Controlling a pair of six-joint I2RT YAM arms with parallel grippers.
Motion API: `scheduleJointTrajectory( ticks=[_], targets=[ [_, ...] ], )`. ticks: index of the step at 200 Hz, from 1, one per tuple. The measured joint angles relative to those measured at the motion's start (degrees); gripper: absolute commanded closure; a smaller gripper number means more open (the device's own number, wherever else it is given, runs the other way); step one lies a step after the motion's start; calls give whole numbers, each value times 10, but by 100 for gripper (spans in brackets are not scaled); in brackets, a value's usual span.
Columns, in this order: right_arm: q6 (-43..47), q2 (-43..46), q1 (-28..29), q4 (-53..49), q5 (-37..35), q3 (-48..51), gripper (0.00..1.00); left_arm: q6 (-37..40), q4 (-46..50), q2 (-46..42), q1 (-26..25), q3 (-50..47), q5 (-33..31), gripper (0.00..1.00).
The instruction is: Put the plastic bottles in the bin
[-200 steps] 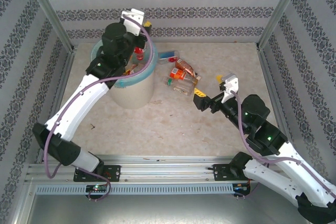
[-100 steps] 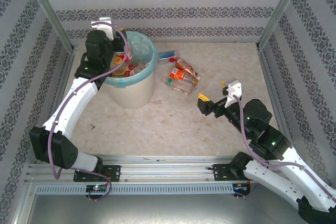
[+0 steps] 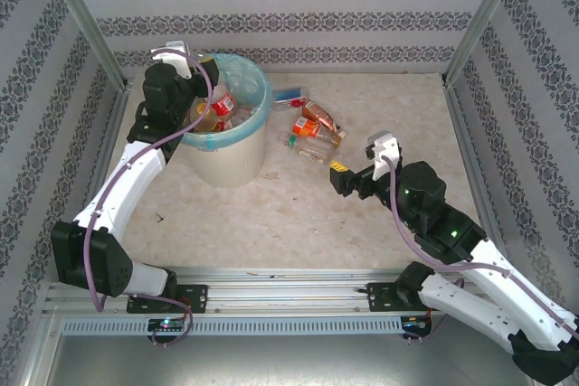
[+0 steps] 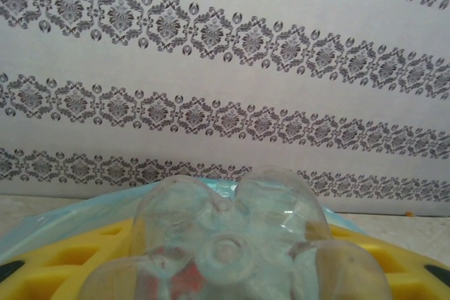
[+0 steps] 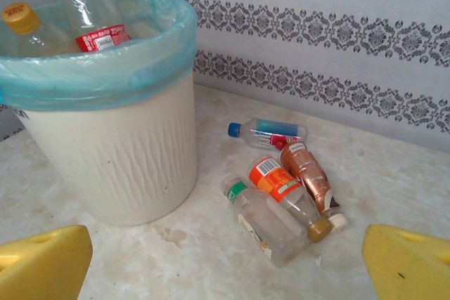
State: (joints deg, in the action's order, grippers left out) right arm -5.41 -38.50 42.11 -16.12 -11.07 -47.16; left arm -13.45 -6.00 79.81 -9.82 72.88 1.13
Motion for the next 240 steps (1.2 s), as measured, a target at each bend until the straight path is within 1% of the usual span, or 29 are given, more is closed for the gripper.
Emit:
scheduleJointTrajectory(
  ticks=[30, 62, 105, 146, 169, 196, 229, 240],
  targets=[
    [-2, -2, 0, 0, 0, 0, 2, 1, -2, 0, 6, -5, 19, 68],
    [-2, -8, 0, 0, 0, -1, 2, 4, -37, 1, 4, -43, 33, 67],
    [-6, -28, 0, 0, 2, -5, 2, 69, -70, 11, -23, -52, 31, 66],
    [-14, -37, 0, 1, 10, -5, 2, 130, -92, 28, -52, -54, 29, 68],
    [-19, -37, 0, 1, 11, -5, 2, 148, -88, 52, -63, -34, 21, 69],
    [-19, -37, 0, 0, 11, -5, 2, 150, -82, 92, -67, -13, 12, 69],
    [-21, -34, 0, 0, 11, -5, 2, 144, -69, 98, -67, -4, 7, 59],
    [-21, -33, 0, 0, 11, -5, 2, 141, -62, 92, -67, -4, 8, 51]
  ],
)
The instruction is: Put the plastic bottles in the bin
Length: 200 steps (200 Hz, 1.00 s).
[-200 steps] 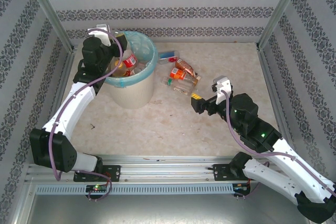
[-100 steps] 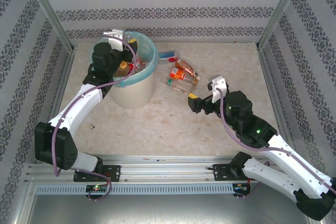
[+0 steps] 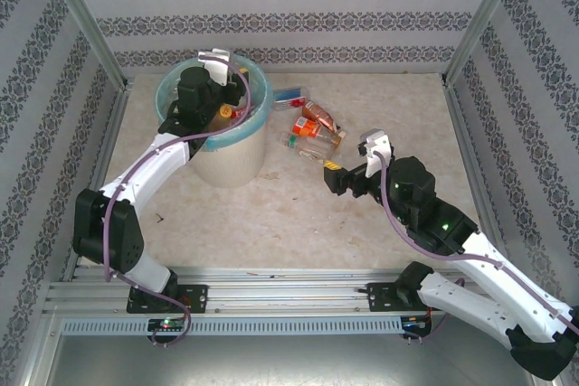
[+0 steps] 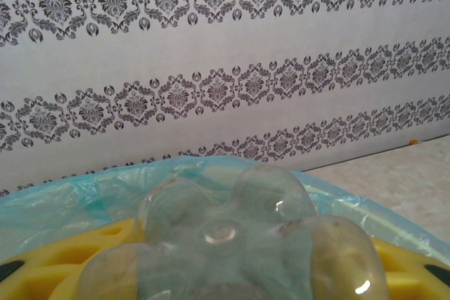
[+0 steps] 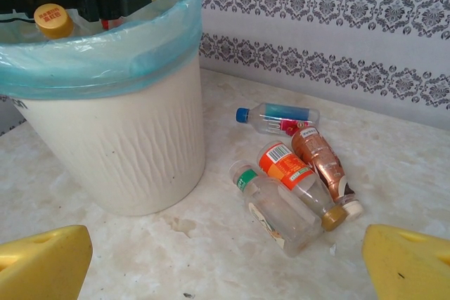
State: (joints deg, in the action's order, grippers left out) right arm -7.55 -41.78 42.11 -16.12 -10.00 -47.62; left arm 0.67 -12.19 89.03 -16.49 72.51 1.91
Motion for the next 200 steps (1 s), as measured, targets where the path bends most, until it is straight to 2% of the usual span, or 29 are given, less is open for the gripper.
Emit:
scheduleJointTrajectory(
  ticks=[18, 25, 44, 71, 99, 125, 136, 152, 173, 200],
  targets=[
    [0, 0, 0, 0, 0, 0, 2, -3, 18, -17, 0, -3, 5, 30],
    [-1, -1, 0, 0, 0, 0, 2, -3, 32, -29, 0, -6, 10, 25],
    [-2, -7, 0, 0, 2, 0, 2, -3, 87, -62, 0, -15, 23, 19],
    [-2, -28, 0, -1, 5, -12, 2, -8, 135, -111, 0, -12, 37, 19],
    [-2, -37, 0, 0, 9, -25, 2, -16, 163, -147, 0, 41, 39, 25],
    [-2, -37, 0, 0, 10, -28, 2, -25, 189, -141, 0, 126, 39, 41],
    [-2, -37, 0, 0, 10, -28, 2, -28, 210, -119, 0, 172, 34, 51],
    [-2, -36, 0, 0, 11, -28, 2, -29, 243, -72, 0, 240, 23, 59],
    [-2, -29, 0, 0, 11, -28, 2, -36, 298, 6, 4, 316, 6, 64],
    [-2, -6, 0, -3, 11, -25, 2, -53, 360, 86, 19, 353, -12, 68]
  ],
)
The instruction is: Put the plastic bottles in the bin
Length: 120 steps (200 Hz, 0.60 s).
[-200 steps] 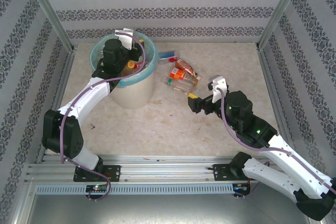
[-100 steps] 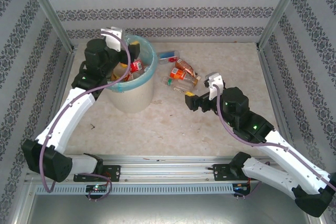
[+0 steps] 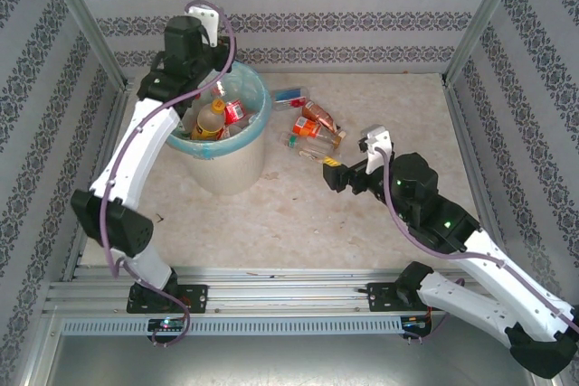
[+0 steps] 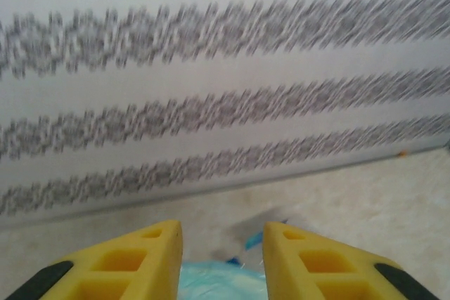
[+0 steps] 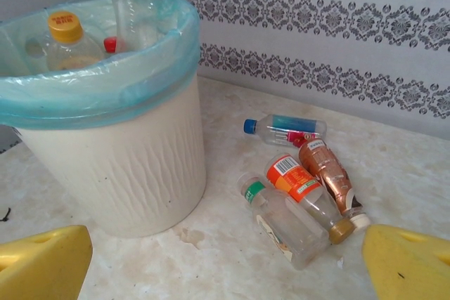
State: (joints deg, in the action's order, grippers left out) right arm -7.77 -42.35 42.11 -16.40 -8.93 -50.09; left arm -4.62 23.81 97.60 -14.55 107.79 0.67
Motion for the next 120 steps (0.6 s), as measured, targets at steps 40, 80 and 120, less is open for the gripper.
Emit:
scheduleJointTrajectory(
  ticks=[40, 80, 120],
  targets=[
    [0, 17, 0, -14, 0, 0, 2, -49, 87, 79, 50, 68, 20, 74],
    [-1, 27, 0, -23, 0, 11, 2, -75, 122, 80, 60, 77, 56, 78],
    [-3, 27, 0, -23, 0, 12, 2, -90, 98, 6, 64, -25, 79, 80]
  ],
)
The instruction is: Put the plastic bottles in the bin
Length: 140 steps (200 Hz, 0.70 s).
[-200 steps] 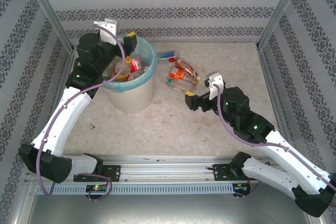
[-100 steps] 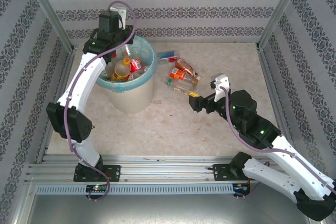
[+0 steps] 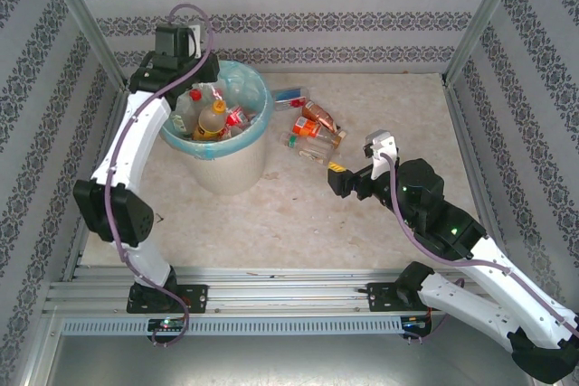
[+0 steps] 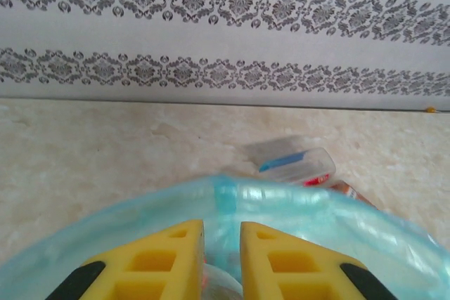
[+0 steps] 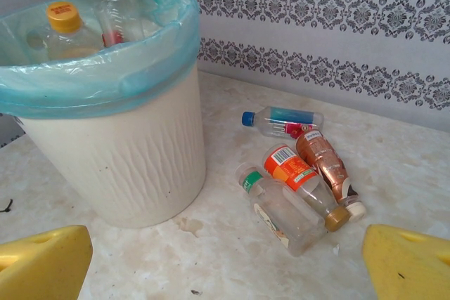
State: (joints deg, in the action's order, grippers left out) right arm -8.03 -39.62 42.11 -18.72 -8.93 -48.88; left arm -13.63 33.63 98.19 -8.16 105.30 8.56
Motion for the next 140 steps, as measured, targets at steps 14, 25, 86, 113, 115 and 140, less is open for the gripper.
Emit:
scheduleJointTrajectory(
  ticks=[14, 25, 86, 113, 115, 140],
  targets=[
    [-2, 0, 0, 0, 0, 1, 2, -9, -16, -40, 0, -50, 16, 79],
    [-3, 0, 0, 1, 0, 3, 2, -15, -36, -68, 0, -87, 25, 80],
    [-12, -15, 0, 1, 7, 11, 2, -25, -132, -110, 0, -183, 35, 79],
    [-17, -19, 0, 1, 9, 11, 2, -23, -140, -98, 0, -179, 35, 71],
    [-17, -19, 0, 1, 9, 11, 2, -22, -140, -97, 0, -178, 35, 70],
    [-23, -25, 0, 1, 9, 11, 2, -19, -130, -86, 0, -160, 41, 56]
  ],
)
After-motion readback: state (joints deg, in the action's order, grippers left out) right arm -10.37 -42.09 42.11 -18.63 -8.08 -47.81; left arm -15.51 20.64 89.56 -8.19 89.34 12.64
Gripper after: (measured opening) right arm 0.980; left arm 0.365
